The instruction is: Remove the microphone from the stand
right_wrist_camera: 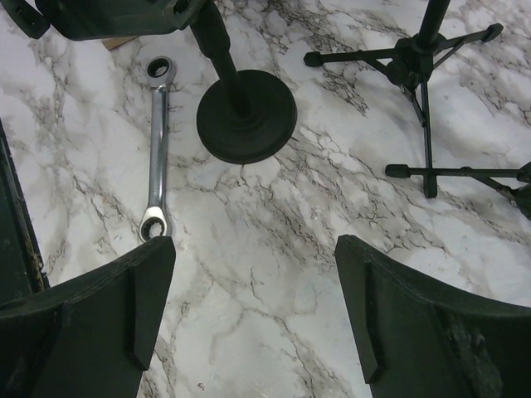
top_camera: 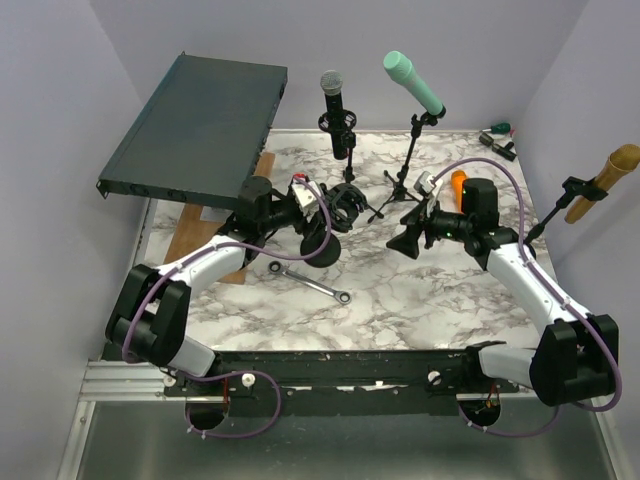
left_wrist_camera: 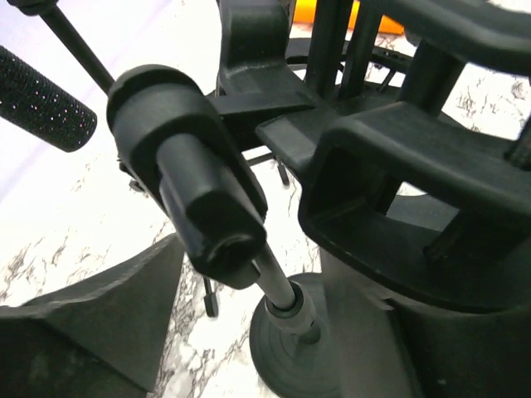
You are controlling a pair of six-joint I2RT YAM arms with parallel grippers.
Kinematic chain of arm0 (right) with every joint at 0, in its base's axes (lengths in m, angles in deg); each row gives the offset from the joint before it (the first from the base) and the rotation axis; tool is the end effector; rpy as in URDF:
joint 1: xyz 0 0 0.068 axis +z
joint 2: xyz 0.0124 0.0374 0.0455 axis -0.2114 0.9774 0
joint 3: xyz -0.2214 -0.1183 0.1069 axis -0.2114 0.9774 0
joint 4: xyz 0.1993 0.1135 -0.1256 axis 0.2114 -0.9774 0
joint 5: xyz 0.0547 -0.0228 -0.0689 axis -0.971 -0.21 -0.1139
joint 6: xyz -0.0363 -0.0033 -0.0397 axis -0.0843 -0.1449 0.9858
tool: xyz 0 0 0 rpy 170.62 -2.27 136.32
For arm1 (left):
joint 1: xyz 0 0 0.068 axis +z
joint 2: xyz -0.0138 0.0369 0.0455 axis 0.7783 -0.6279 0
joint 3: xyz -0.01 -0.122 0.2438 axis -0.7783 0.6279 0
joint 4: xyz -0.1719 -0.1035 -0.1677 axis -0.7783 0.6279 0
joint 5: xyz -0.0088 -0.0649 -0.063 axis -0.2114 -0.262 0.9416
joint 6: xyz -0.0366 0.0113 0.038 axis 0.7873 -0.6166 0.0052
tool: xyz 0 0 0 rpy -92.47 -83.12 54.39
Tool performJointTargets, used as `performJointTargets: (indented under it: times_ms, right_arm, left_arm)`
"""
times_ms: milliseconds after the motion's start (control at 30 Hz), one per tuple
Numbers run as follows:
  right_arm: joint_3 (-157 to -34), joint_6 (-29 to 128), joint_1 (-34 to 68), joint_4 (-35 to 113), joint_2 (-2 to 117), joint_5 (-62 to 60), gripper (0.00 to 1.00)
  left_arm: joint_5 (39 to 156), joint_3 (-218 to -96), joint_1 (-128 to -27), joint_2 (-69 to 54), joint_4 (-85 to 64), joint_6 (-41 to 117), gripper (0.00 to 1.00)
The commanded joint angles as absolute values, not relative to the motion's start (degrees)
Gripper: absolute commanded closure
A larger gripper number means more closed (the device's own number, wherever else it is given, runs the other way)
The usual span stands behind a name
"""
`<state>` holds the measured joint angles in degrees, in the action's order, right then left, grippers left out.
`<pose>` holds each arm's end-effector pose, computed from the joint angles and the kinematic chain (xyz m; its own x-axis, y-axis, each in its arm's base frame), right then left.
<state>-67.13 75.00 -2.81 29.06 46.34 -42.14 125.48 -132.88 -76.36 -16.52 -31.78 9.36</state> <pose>0.2529 0.0693 0.2684 -0.2862 -0.2575 -0.9229 -0.8647 0.4843 0.1330 0.2863 -0.1584 0.2598 0.0740 0.2282 -0.9708 0.8854 0.4329 0.1692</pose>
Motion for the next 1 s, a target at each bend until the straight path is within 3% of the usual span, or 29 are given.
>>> performJointTargets:
  times_ms: [0,100,267,300,733,967]
  right_arm:
    - [-66.58,75.43,-2.72,31.25,46.40,-44.07,0.14]
    - [-66.65,74.64,-2.58,32.12,46.68,-44.66,0.15]
    - [-66.10,72.77,-0.80,35.80,46.03,-44.86,0.15]
    - [-65.72,72.19,0.09,37.06,45.89,-44.65,0.16]
    - [-60.94,58.77,11.02,66.76,50.67,-42.09,0.16]
    - [-62.47,52.78,13.42,74.56,55.75,-44.42,0.16]
  left_arm:
    - [131.49,-131.35,-74.22,-18.39,-40.51,13.77,0.42]
    - [132.78,-131.28,-74.13,-18.87,-40.75,15.43,0.57]
    - [134.29,-132.18,-74.13,-17.13,-38.96,18.73,0.96]
    - [134.25,-132.42,-74.13,-16.32,-38.70,19.75,1.00]
    - [127.47,-149.91,-74.40,-9.72,-17.82,42.04,1.00]
    - [127.16,-153.50,-75.63,-6.16,-15.37,48.86,1.00]
